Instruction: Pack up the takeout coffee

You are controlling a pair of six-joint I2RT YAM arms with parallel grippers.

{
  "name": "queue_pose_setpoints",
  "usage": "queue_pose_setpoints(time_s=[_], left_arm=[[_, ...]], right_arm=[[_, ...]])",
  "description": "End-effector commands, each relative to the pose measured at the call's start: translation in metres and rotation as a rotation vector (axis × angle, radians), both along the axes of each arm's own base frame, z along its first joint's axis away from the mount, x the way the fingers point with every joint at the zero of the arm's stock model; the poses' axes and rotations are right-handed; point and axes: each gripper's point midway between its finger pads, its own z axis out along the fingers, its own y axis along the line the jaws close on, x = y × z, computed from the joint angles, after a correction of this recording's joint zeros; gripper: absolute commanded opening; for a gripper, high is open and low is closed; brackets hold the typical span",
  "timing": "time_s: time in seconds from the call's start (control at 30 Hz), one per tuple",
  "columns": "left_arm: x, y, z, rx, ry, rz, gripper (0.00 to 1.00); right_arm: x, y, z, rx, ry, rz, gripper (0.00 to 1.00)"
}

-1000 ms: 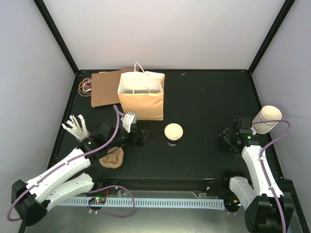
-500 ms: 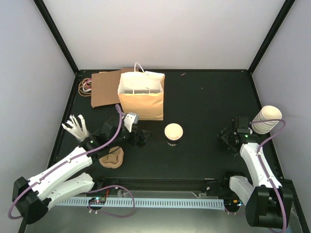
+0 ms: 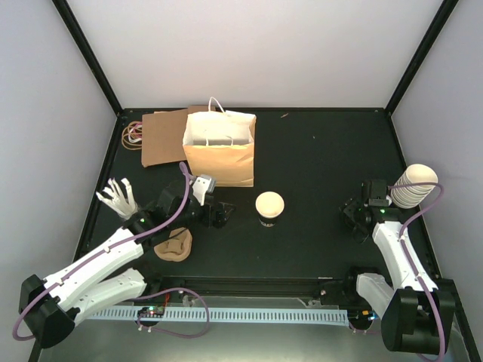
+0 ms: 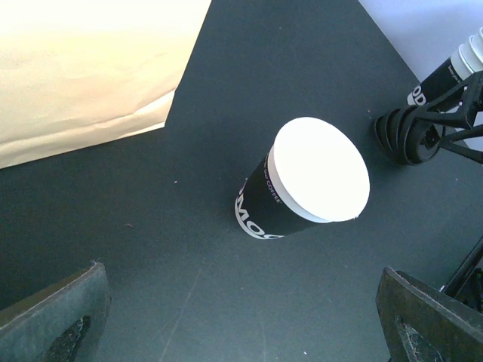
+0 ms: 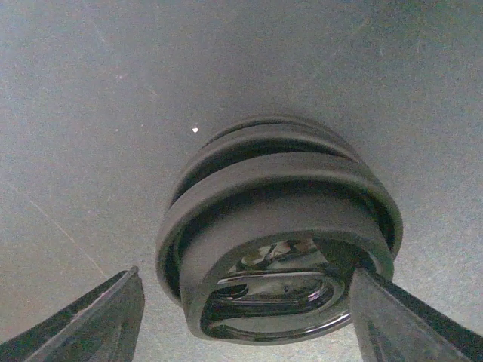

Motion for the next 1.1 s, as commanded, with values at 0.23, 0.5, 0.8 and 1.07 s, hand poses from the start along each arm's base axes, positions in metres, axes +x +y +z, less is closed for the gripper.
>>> queue_pose_setpoints(time_s=[0.23,0.5,0.8,1.07], left_arm=[[0.004,-0.003,0.015,-0.024,-0.039,-0.004,0.99],[0.004,-0.003,0.013,-0.024,-0.032,-0.005,0.99],[0.003,-0.001,0.011,-0.016,-0.031,-0.003,0.99],[0.003,-0.001,0.011,-0.018,-0.030,-0.003,0.99]], right_arm=[[0.008,0.000,0.014,0.005,-0.030,0.007,0.60],[0.012,0.007,0.014,0.036,-0.038,0.029,0.46],[0.016,0.009,0.014,0.048,-0.041,0.037,0.29],[0.019,0.008,0.023,0.040,-0.063,0.043,0.25]])
